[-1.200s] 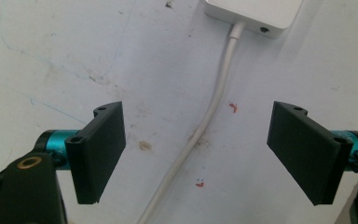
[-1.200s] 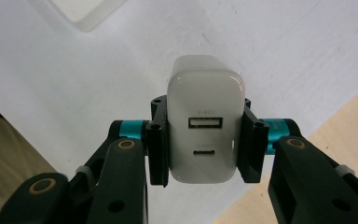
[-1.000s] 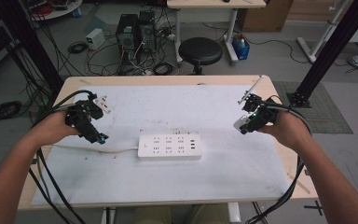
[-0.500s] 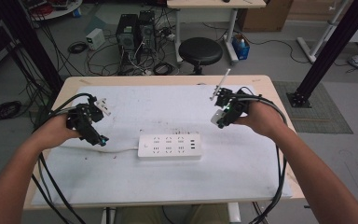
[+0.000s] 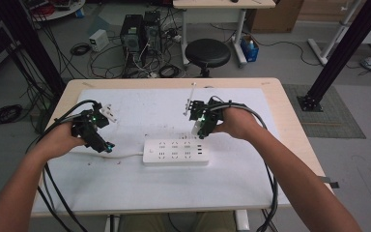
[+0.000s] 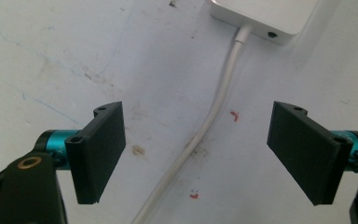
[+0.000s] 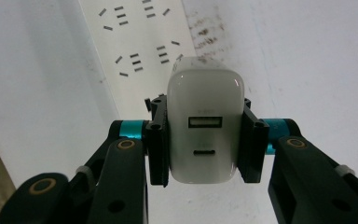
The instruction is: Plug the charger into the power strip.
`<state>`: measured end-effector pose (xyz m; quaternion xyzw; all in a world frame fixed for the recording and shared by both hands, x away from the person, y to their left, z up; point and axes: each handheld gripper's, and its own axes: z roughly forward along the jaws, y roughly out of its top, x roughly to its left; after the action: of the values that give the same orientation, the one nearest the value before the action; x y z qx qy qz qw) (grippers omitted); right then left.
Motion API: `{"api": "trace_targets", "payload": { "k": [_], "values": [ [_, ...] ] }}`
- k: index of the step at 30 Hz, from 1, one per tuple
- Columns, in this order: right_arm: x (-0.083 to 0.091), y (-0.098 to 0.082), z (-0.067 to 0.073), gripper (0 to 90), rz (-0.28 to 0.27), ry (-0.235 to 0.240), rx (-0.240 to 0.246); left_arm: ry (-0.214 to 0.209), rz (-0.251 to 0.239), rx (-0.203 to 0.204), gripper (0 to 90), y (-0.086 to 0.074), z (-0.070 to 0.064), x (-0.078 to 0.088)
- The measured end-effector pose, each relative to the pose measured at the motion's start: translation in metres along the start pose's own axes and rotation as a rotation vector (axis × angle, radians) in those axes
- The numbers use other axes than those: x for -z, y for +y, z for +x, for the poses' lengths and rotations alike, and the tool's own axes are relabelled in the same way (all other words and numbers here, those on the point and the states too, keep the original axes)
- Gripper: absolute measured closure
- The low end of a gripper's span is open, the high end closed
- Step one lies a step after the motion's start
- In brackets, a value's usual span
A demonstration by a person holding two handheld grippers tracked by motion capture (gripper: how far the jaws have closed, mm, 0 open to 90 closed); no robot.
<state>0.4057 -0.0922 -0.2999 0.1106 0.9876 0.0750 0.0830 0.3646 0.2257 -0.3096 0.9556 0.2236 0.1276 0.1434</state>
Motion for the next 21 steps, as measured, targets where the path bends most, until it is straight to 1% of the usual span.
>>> {"api": "trace_targets", "payload": {
  "k": [1,2,3,4,5,6,7,8,9,11,13,14,15,17,19,20,21],
  "values": [
    [-0.004,0.003,0.000,61.8,0.004,0.008,0.007,-0.002,-0.003,-0.004,19.3,0.001,0.000,-0.001],
    [-0.007,0.006,0.000,61.8,0.006,0.015,0.015,-0.002,-0.010,0.003,19.3,0.002,-0.001,-0.002],
    [-0.011,0.009,0.001,61.8,0.013,0.022,0.017,-0.004,-0.005,-0.012,19.3,0.003,-0.001,-0.003],
    [-0.015,0.012,0.001,61.8,0.019,0.030,0.016,-0.008,-0.007,-0.018,19.3,0.003,-0.001,-0.004],
    [-0.019,0.014,0.001,61.8,0.024,0.037,0.031,-0.011,-0.006,-0.019,19.3,0.003,-0.002,-0.006],
    [-0.022,0.016,0.003,61.8,0.033,0.040,0.025,-0.011,0.001,-0.024,19.3,0.004,-0.001,-0.006],
    [-0.022,0.016,0.003,61.8,0.033,0.040,0.025,-0.011,0.001,-0.024,19.3,0.004,-0.001,-0.006],
    [-0.025,0.018,0.002,61.8,0.032,0.049,0.043,-0.015,0.000,-0.024,19.3,0.003,0.000,-0.009],
    [-0.029,0.020,0.004,61.8,0.033,0.063,0.050,-0.015,0.000,-0.018,19.3,0.002,0.000,-0.009],
    [-0.033,0.022,0.005,61.8,0.042,0.075,0.060,-0.013,-0.001,-0.019,19.3,0.001,0.002,-0.009],
    [-0.037,0.024,0.005,61.8,0.058,0.078,0.072,-0.011,-0.007,-0.013,19.3,0.001,0.002,-0.009],
    [-0.039,0.025,0.005,61.8,0.067,0.074,0.070,-0.011,-0.009,-0.012,19.3,0.000,0.002,-0.009],
    [-0.041,0.025,0.005,61.8,0.070,0.075,0.083,-0.013,-0.013,-0.015,19.3,0.000,0.002,-0.009],
    [-0.046,0.027,0.006,61.8,0.083,0.077,0.091,-0.021,-0.015,-0.029,19.3,-0.001,0.002,-0.008],
    [-0.049,0.029,0.007,61.8,0.090,0.082,0.113,-0.021,-0.017,-0.029,19.3,-0.002,0.002,-0.009],
    [-0.051,0.030,0.008,61.8,0.098,0.081,0.110,-0.020,-0.016,-0.026,19.3,-0.003,0.002,-0.009],
    [-0.052,0.031,0.008,61.8,0.094,0.080,0.115,-0.020,-0.017,-0.022,19.3,-0.003,0.002,-0.009]
  ]
}}
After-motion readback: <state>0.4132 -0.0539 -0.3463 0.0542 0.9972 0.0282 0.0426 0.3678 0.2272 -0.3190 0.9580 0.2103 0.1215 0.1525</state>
